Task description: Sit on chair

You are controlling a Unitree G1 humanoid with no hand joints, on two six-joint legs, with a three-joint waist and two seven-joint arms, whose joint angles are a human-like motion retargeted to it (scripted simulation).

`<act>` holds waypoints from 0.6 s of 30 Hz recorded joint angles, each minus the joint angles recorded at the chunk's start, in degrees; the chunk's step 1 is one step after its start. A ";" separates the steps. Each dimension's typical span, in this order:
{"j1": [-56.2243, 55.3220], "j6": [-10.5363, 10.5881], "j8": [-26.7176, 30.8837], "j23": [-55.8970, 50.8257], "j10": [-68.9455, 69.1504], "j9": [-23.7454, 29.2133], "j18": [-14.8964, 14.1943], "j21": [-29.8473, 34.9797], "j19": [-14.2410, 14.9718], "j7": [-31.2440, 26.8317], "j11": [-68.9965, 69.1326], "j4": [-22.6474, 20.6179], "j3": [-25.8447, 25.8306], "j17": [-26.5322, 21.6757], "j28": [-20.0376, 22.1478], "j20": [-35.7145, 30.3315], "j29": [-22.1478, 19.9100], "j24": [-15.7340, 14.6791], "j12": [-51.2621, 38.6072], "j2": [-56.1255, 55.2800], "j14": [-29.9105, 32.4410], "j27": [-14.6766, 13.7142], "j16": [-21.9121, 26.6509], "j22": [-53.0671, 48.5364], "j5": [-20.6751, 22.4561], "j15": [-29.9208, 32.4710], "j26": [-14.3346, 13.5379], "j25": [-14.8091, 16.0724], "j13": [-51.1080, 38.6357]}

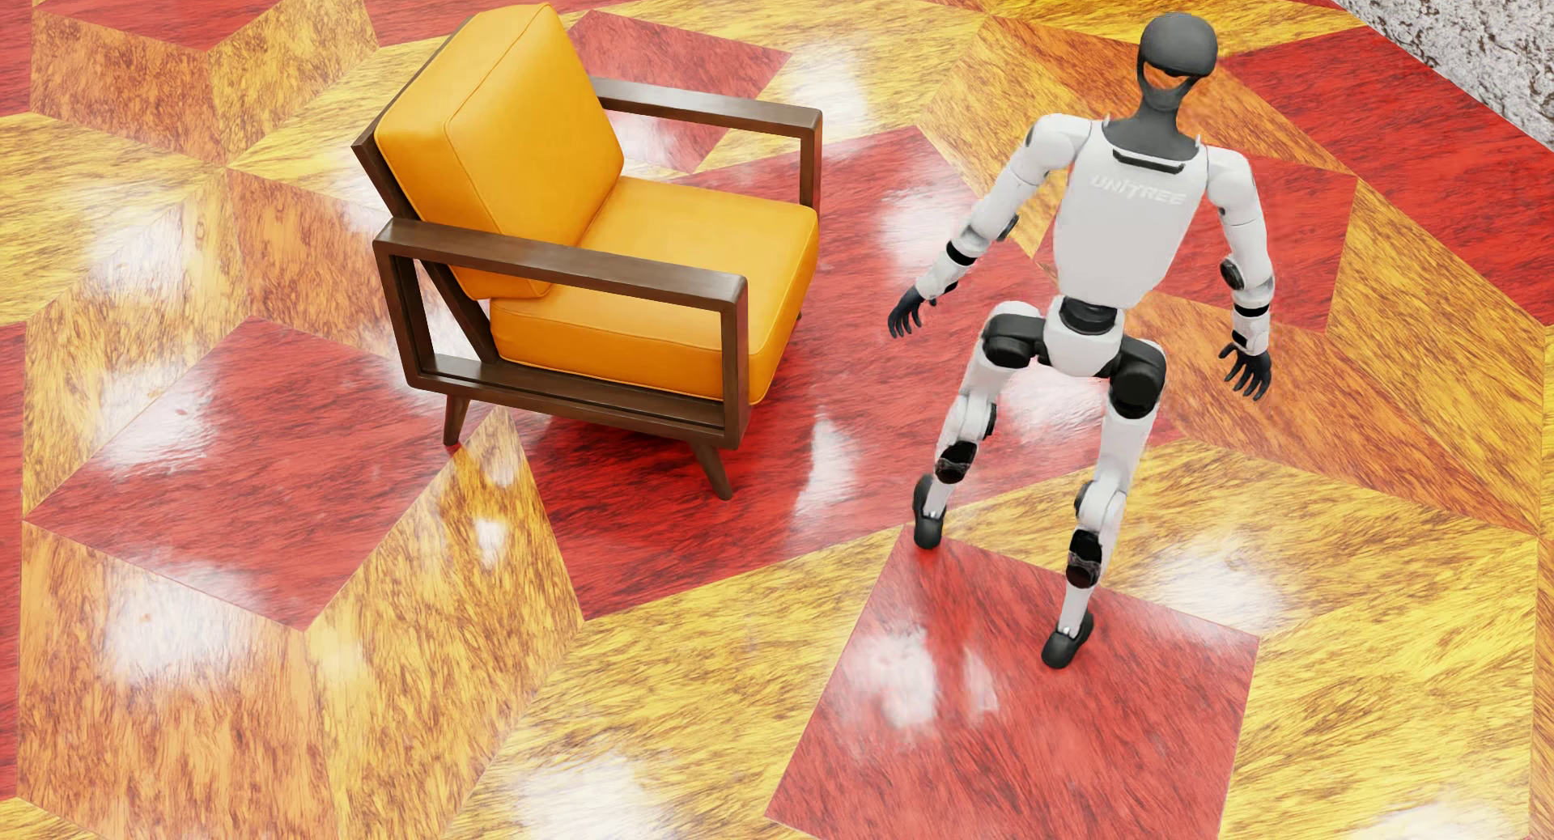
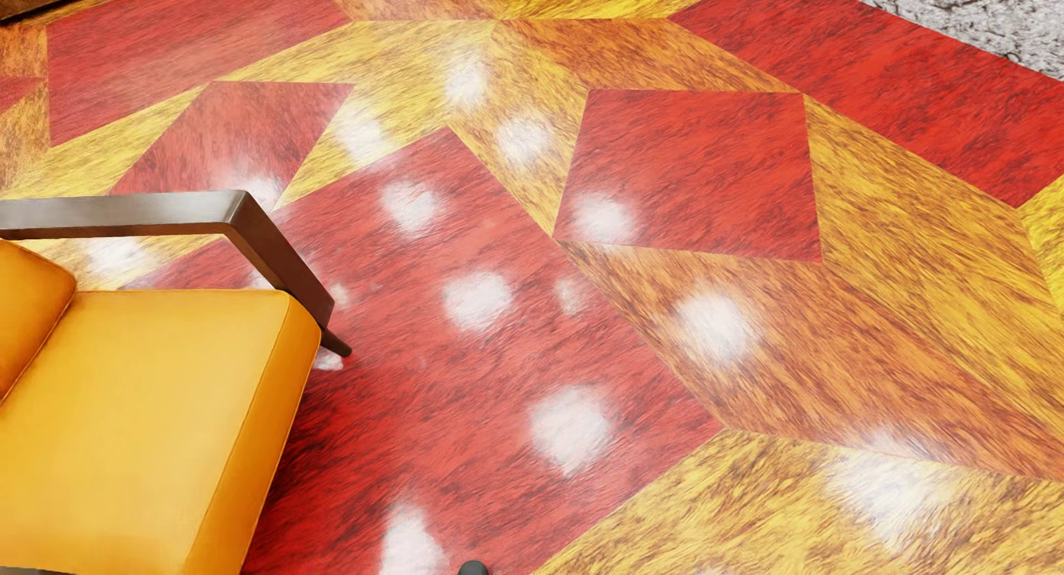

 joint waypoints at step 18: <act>20.65 -1.84 13.48 -1.41 -10.60 0.26 6.82 -4.17 9.65 -3.75 15.40 -12.84 -7.49 3.10 -1.61 -13.22 -1.76 -3.62 -1.44 -32.52 -4.01 1.54 4.08 -6.02 4.89 -3.36 4.81 6.25 1.38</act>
